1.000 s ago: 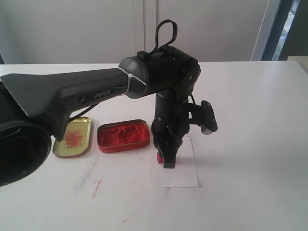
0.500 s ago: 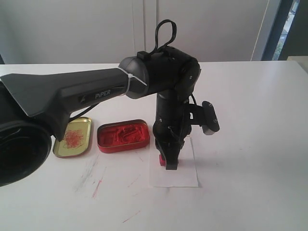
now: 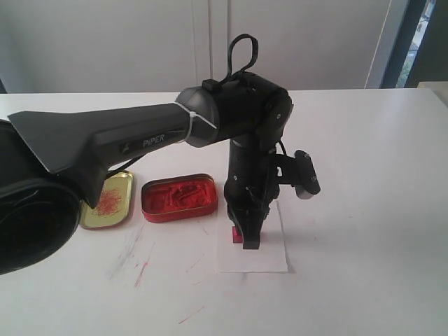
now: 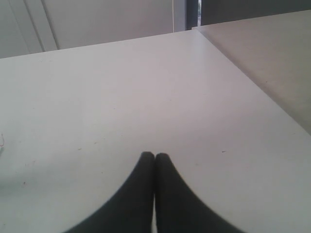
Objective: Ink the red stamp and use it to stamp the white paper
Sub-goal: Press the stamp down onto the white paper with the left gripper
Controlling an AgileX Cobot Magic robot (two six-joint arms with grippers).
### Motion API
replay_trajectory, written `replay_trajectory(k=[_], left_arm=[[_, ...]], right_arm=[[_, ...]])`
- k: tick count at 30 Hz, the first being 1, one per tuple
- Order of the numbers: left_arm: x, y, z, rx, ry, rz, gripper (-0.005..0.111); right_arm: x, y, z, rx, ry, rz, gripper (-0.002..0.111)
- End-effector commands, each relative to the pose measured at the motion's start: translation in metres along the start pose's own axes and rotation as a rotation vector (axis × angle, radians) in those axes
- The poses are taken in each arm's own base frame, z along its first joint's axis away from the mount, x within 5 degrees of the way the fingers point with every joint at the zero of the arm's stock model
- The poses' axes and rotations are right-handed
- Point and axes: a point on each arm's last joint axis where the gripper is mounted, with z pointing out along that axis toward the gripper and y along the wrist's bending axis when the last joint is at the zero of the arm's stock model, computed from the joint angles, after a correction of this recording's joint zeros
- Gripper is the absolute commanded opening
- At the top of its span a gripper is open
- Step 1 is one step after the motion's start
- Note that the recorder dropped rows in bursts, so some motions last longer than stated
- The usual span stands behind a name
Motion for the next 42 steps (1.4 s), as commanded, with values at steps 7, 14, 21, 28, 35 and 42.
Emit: replay_trajectory(k=[7,14,21,28,35,42], left_arm=[[-0.001,-0.01,0.043,0.139,0.081,-0.007,0.0],[-0.002,-0.01,0.061,0.168,0.088,-0.015,0.0],[-0.001,-0.012,0.076,0.204,0.11,-0.021,0.0],[-0.001,-0.012,0.077,0.204,0.11,-0.021,0.0],[-0.001,-0.012,0.077,0.202,0.108,-0.021,0.0],[0.003,-0.011,0.067,0.19,0.149,-0.008,0.0]], right_arm=[[0.0,0.0,0.0,0.004,-0.016,-0.007,0.0],[0.0,0.0,0.0,0.004,-0.016,-0.007,0.0],[0.0,0.0,0.0,0.004,-0.016,-0.007,0.0],[0.0,0.0,0.0,0.004,-0.016,-0.007,0.0],[0.0,0.0,0.0,0.004,-0.016,-0.007,0.0],[0.0,0.0,0.0,0.004,-0.016,-0.024,0.0]])
